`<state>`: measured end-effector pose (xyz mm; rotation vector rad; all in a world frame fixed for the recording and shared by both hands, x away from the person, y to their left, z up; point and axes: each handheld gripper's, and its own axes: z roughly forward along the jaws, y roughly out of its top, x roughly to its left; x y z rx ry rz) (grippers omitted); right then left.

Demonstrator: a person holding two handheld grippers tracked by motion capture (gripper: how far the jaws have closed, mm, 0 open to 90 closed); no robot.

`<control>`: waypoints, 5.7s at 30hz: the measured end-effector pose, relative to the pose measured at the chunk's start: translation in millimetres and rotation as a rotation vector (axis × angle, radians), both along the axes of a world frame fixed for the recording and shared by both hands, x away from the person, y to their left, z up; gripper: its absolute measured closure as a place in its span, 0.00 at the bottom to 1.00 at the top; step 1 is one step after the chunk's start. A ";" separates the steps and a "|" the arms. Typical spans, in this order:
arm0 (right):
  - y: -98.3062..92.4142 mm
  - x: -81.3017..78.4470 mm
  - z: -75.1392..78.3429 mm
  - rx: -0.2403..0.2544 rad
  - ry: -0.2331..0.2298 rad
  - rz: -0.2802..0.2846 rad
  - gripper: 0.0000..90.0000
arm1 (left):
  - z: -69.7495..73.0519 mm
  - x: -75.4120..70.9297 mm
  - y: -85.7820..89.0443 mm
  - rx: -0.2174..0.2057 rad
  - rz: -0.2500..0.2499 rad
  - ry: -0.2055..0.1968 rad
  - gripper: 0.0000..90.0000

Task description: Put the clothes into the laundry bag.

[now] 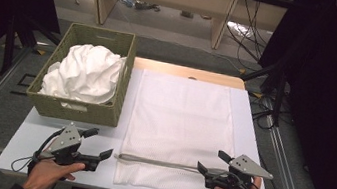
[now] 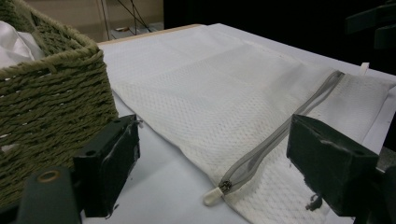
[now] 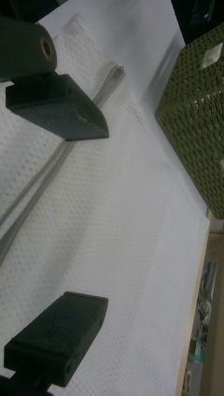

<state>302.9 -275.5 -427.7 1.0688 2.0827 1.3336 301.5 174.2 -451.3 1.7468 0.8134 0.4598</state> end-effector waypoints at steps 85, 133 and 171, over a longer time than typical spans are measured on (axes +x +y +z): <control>66.7 107.9 -38.3 -0.514 0.321 0.319 0.99 | -4.6 12.6 20.5 0.162 0.084 0.109 0.22; 71.5 93.0 34.2 -0.539 0.001 0.299 0.99 | 68.7 228.1 92.7 0.374 0.410 0.245 0.21; 76.7 93.4 24.0 -0.568 0.008 0.369 0.99 | -3.6 269.7 72.9 0.386 0.279 0.472 0.00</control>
